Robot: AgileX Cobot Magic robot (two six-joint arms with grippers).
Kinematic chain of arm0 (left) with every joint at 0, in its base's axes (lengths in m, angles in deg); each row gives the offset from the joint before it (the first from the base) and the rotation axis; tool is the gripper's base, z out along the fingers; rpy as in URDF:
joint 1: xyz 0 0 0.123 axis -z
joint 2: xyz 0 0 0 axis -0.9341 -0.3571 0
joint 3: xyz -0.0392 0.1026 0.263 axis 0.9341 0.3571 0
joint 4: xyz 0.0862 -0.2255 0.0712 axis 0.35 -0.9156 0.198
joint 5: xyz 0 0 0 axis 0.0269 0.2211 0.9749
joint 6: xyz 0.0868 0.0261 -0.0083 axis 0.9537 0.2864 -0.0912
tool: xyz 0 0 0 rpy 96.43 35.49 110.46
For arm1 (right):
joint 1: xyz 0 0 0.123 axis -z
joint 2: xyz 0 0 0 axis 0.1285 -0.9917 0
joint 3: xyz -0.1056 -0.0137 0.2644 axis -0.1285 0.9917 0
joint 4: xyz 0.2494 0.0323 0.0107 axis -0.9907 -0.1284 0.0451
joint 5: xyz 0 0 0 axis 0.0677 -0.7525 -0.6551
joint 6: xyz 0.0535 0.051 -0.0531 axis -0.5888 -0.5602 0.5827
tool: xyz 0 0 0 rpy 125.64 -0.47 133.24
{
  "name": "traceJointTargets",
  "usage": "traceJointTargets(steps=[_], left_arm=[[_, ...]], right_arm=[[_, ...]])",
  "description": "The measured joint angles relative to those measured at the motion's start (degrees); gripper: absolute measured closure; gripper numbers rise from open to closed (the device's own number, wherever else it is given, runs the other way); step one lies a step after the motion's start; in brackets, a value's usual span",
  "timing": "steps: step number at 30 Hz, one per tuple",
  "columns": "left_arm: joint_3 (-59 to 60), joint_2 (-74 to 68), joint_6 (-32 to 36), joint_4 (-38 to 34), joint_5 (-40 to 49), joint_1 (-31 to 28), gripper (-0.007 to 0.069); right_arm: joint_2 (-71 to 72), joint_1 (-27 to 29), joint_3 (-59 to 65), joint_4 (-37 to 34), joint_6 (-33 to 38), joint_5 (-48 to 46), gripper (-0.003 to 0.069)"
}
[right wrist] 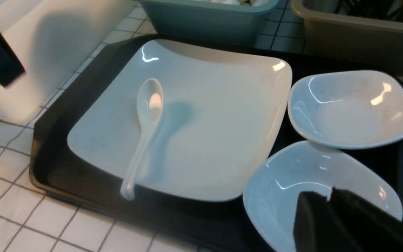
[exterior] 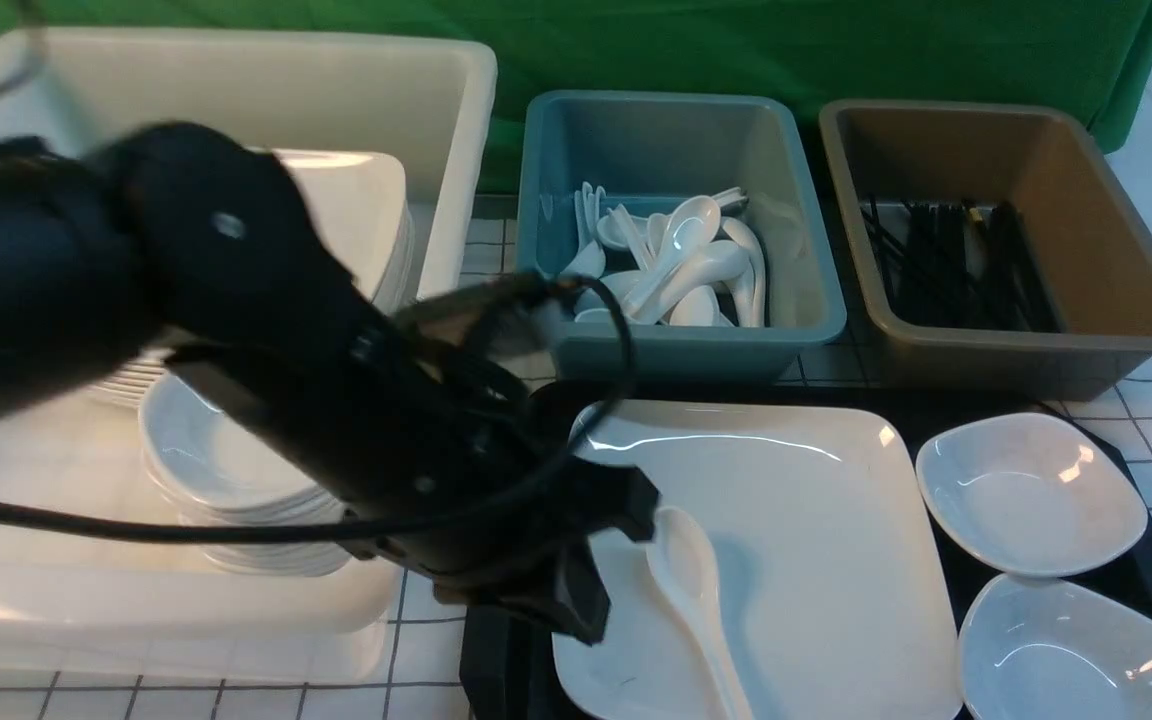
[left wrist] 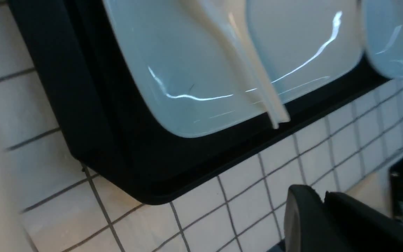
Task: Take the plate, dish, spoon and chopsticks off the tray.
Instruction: Use the left arm to grab a soup spoon from the plate
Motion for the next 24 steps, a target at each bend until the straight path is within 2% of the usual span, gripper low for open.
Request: traceJointTargets(steps=[1,2,4,5,9,12,15,20,22,24], left_arm=[[0.0,-0.44,-0.68,0.55,0.01,0.49,0.0514],[-2.65,-4.26,-7.0,5.34,-0.19,4.59,0.0464],[-4.18,-6.69,-9.35,8.14,-0.24,6.92,0.0425],[-6.82,-9.79,-11.61,10.76,-0.24,9.36,0.0368],[-12.36,-15.6,-13.42,12.91,-0.74,11.79,0.0247],[-14.97,-19.83,-14.26,16.53,-1.86,11.81,0.019],[-15.67,-23.39,-17.07,21.32,-3.1,11.81,0.018],[-16.07,-25.75,-19.07,22.78,-8.1,11.81,0.0214],[-16.25,-26.61,-19.47,22.6,-11.25,11.81,0.0255],[-16.31,-27.09,-19.61,22.6,-12.03,11.81,0.0335]], right_arm=[[0.0,0.0,0.0,0.0,0.0,0.0,0.054],[0.0,0.0,0.0,0.0,-0.05,0.0,0.0538],[0.0,0.0,0.0,0.0,0.01,0.02,0.0537],[0.0,0.0,0.0,0.0,-0.04,0.06,0.0536],[0.0,0.0,0.0,0.0,-0.83,0.24,0.0533],[0.0,0.0,0.0,0.0,-1.34,0.42,0.0533],[0.0,0.0,0.0,0.0,-1.39,0.44,0.0533],[0.0,0.0,0.0,0.0,-1.39,0.44,0.0533],[0.0,0.0,0.0,0.0,-1.39,0.44,0.0533],[0.0,0.0,0.0,0.0,-1.39,0.44,0.0533]])
